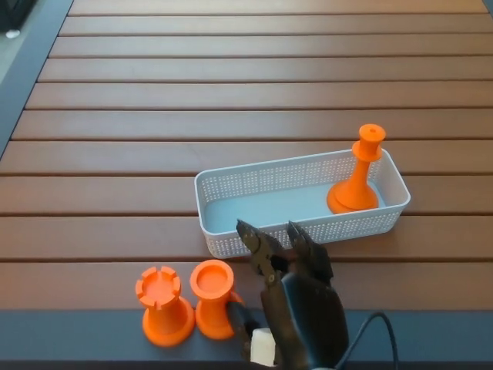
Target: Using the right hand to place 3 different shape and weight chess pieces into a small container
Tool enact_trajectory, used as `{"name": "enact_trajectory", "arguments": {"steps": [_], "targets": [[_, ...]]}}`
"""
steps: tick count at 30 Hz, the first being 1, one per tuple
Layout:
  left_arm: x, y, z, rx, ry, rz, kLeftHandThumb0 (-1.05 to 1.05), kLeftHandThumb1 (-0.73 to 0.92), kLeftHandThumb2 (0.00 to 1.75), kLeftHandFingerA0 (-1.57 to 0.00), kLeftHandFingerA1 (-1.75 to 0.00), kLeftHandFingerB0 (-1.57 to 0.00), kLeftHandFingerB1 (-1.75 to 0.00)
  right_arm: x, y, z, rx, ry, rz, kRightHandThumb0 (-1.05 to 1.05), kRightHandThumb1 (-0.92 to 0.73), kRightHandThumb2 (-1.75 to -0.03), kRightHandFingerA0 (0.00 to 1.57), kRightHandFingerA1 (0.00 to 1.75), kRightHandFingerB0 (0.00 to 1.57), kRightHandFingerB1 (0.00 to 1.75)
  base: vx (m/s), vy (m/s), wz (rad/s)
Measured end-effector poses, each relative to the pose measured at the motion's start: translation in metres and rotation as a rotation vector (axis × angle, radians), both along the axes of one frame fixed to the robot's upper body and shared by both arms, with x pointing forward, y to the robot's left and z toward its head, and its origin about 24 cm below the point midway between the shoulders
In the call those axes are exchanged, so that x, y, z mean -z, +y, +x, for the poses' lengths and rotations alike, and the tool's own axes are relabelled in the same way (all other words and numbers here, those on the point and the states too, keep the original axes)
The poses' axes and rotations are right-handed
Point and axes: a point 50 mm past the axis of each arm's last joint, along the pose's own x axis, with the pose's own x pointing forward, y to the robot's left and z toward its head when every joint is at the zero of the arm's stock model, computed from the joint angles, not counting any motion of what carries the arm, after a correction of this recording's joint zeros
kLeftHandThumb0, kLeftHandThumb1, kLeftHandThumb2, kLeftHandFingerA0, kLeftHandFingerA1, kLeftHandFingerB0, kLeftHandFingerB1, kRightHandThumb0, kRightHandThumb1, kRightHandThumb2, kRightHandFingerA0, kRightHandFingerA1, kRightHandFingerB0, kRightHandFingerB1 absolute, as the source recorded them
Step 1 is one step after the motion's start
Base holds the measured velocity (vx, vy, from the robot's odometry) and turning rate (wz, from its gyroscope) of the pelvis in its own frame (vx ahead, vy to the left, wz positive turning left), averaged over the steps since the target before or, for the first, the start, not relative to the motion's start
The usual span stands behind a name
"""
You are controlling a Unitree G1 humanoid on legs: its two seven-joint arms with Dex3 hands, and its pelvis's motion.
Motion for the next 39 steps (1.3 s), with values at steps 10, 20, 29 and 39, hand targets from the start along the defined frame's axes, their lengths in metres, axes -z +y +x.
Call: {"name": "enact_trajectory", "arguments": {"steps": [10,20,29,39], "targets": [[0.0,-0.002,0.003,0.022,-0.003,0.002,-0.13,0.18,1.64,-1.45,-1.37,-1.42,-1.31,-0.032,0.005,-0.009,-0.134,-0.008,-0.046,-0.24,-0.38,-0.8,0.0,0.15,0.05,0.28,0.0,0.0,0.0],[0.0,-0.003,0.004,0.027,0.0,0.01,-0.14,0.16,1.59,-1.45,-1.4,-1.43,-1.29,-0.04,-0.006,-0.019,-0.186,0.058,-0.125,-0.31,-0.44,-0.75,0.0,0.31,0.0,0.44,0.0,0.0,0.0],[-0.001,-0.002,0.005,0.04,-0.008,0.029,-0.06,0.51,1.25,-1.44,-1.32,-1.46,-1.32,-0.032,-0.01,-0.02,-0.186,0.191,-0.167,-0.46,-0.53,-0.88,0.05,0.62,0.1,0.55,0.0,0.0,0.0],[-0.001,-0.003,0.003,0.021,-0.009,0.022,-0.17,0.18,1.57,-1.42,-1.43,-1.43,-1.29,-0.029,0.001,-0.011,-0.17,0.223,-0.124,-0.4,-0.63,-0.68,0.08,0.71,0.12,0.54,0.0,0.0,0.0]]}}
